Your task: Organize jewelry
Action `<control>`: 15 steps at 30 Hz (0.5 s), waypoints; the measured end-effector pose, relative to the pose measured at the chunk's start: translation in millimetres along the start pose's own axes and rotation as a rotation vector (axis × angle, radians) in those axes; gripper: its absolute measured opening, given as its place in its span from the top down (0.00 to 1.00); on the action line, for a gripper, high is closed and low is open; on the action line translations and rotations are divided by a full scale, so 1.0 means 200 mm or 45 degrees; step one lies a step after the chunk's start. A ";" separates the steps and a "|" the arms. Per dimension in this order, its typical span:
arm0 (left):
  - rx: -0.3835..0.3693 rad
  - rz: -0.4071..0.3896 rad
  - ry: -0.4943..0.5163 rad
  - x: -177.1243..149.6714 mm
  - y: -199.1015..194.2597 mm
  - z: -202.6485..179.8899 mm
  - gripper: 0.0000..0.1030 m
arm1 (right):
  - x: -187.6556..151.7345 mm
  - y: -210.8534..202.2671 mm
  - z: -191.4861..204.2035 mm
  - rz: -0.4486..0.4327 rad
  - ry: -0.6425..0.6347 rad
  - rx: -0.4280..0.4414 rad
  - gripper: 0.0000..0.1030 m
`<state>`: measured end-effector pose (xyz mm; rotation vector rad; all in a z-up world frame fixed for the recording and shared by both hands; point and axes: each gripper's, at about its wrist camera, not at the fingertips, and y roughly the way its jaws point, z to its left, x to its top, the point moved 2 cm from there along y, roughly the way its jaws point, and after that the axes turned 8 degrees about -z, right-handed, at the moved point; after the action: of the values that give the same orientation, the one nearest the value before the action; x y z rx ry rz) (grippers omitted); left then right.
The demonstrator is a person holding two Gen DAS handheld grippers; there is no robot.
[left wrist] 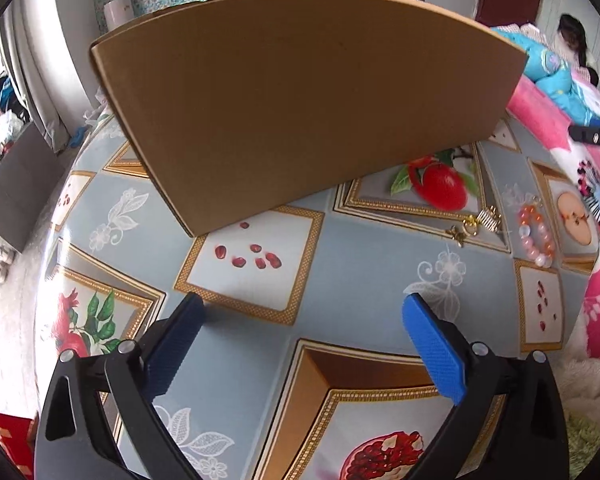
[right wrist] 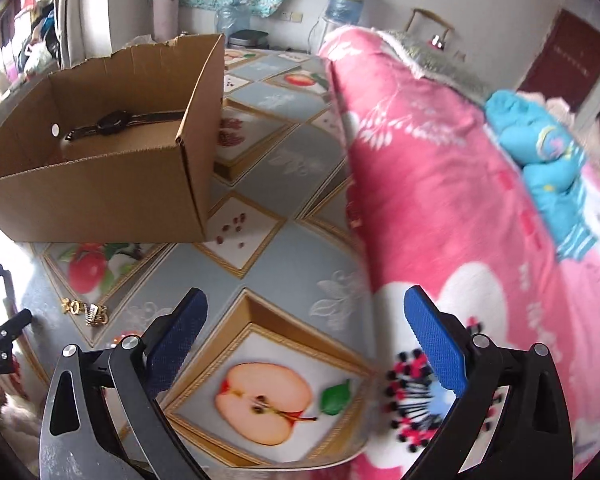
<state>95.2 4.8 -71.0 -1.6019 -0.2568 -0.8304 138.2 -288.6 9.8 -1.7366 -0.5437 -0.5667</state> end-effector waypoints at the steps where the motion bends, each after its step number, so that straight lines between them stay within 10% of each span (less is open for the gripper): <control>1: 0.000 -0.001 -0.007 0.00 0.00 0.00 0.05 | 0.02 -0.03 -0.02 -0.038 -0.003 -0.015 0.08; 6: 0.001 0.007 -0.001 0.00 0.00 0.00 0.05 | 0.07 -0.23 -0.11 -0.387 0.066 0.152 0.08; 15: 0.006 -0.016 -0.002 0.00 0.00 0.00 0.05 | -0.11 -0.03 -0.03 -0.134 0.109 0.235 0.08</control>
<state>94.6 4.6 -71.4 -1.5983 -0.2699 -0.8372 117.3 -294.0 1.8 -1.5095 -0.6102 -0.6420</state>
